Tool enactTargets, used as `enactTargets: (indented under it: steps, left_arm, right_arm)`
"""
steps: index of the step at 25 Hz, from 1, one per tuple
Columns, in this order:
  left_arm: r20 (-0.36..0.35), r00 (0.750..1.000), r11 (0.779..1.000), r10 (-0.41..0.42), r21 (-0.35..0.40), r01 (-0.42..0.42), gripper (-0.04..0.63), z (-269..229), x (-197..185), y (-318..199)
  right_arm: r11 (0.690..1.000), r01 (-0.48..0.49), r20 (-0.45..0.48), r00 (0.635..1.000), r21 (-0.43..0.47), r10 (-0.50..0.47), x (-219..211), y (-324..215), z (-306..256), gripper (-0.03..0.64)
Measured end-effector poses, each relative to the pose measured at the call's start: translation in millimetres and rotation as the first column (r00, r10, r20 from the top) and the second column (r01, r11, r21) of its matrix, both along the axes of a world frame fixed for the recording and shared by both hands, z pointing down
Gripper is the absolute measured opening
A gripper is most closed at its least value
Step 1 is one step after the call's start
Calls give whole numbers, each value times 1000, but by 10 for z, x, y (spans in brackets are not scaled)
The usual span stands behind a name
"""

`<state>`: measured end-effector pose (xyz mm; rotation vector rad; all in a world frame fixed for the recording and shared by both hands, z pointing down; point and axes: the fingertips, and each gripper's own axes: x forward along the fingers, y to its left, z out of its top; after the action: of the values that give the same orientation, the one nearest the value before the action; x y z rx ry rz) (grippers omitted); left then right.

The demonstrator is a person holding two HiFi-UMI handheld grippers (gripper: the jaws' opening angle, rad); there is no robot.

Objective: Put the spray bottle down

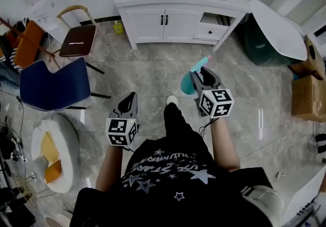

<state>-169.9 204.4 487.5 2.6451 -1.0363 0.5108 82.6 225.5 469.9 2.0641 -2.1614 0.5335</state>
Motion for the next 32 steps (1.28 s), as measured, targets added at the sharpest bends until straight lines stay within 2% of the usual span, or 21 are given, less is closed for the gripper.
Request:
enactTargets:
  steps: [9, 16, 22, 27, 32]
  left_arm:
    - [19, 999, 999, -49, 16, 48, 17, -188, 991, -1441]
    - [-4, 998, 997, -68, 25, 68, 15, -292, 1641, -2109]
    - [11, 996, 995, -91, 33, 91, 16, -291, 1760, -2409]
    - [-6, 990, 990, -138, 26, 138, 15, -276, 1699, -2615]
    - [9, 991, 991, -135, 5, 135, 17, -168, 1695, -2950]
  right_arm:
    - [998, 56, 24, 998, 11, -56, 1003, -1552, -117, 144]
    - [996, 82, 46, 995, 29, -84, 1555, -2217, -172, 144]
    - [994, 107, 49, 993, 24, -108, 1695, -2508, -123, 144]
    - [990, 144, 46, 989, 5, -144, 1628, -2732, -61, 144]
    - [989, 149, 54, 987, 5, -149, 1577, -3052, -60, 144]
